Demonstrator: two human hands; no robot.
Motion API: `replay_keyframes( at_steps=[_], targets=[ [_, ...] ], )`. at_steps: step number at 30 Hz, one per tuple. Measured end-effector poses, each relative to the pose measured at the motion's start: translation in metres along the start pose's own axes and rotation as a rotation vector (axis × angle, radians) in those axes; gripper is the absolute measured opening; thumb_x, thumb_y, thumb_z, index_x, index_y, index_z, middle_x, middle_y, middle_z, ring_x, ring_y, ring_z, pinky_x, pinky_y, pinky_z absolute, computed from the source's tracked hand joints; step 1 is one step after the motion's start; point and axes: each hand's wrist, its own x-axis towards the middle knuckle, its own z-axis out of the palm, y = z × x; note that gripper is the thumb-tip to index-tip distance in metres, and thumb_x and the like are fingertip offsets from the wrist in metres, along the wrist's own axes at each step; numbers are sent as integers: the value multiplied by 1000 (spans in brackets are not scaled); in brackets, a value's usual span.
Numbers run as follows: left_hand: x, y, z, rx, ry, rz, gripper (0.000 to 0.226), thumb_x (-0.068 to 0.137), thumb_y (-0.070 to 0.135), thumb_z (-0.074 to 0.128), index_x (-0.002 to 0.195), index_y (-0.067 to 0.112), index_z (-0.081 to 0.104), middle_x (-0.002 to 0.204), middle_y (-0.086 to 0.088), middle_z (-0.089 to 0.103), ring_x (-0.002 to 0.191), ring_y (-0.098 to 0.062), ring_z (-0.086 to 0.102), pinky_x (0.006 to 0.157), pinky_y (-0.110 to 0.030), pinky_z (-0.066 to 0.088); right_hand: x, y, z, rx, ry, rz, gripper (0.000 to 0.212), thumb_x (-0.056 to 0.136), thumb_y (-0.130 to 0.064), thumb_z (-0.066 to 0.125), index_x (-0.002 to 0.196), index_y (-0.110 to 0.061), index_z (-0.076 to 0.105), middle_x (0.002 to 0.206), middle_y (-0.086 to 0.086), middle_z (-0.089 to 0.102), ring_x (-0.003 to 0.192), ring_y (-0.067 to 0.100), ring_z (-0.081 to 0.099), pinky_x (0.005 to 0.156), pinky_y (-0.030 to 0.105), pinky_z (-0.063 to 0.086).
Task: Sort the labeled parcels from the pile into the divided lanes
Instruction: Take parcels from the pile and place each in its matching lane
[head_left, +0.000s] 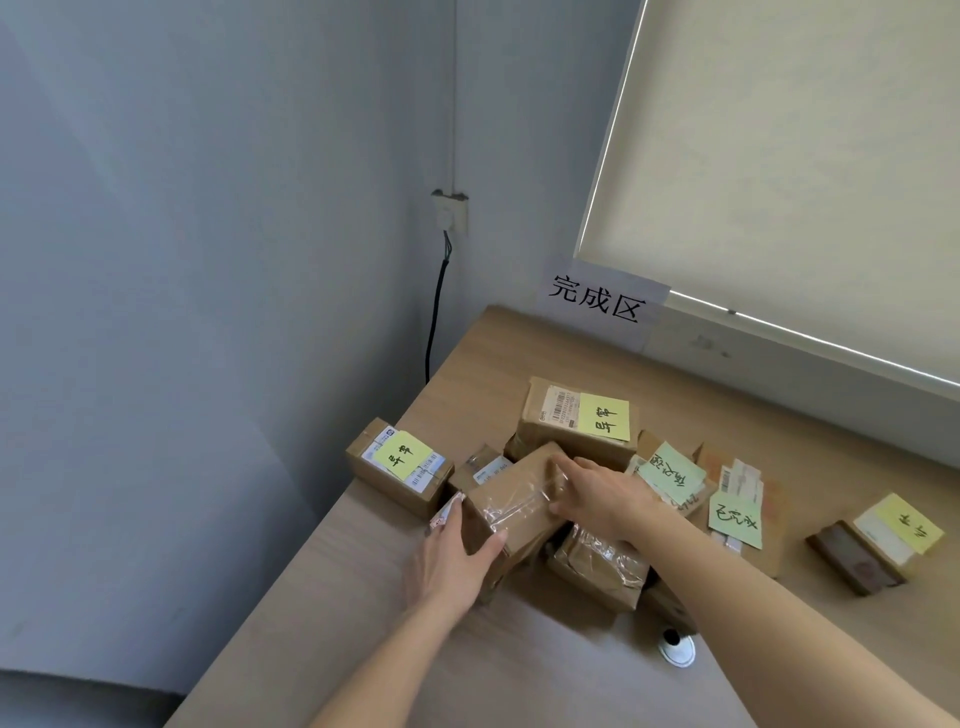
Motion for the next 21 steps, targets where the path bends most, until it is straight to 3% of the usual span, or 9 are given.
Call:
replay_keyframes(
  at_steps=[4, 12, 17, 21],
  targets=[
    [9, -2, 6, -189, -72, -31, 91, 84, 70, 56, 157, 35, 16, 151, 2, 43, 137, -25, 41, 107, -39, 39, 10, 5, 4, 106, -67, 3, 87, 94, -57, 59, 160, -38, 5, 161, 3, 32, 137, 29, 48, 104, 47, 48],
    [1, 8, 7, -260, -43, -16, 87, 85, 62, 61, 157, 32, 20, 152, 5, 44, 139, -23, 40, 110, -41, 39, -10, -1, 5, 178, -51, 30, 90, 90, -48, 70, 158, -38, 12, 140, 8, 44, 116, 29, 58, 96, 44, 52],
    [-25, 19, -8, -258, 15, 49, 81, 88, 54, 62, 156, 32, 23, 148, 6, 49, 138, -22, 39, 107, -39, 39, -50, 2, -8, 237, 28, 30, 101, 89, -47, 72, 158, -47, -2, 138, 9, 42, 116, 28, 56, 98, 46, 50],
    [-63, 38, -29, -314, 54, 113, 73, 88, 33, 71, 150, 34, 32, 133, 10, 56, 127, -16, 47, 99, -29, 40, -92, 7, -26, 314, 138, 53, 107, 85, -51, 73, 156, -51, -7, 148, 12, 35, 124, 31, 52, 102, 47, 49]
  ],
)
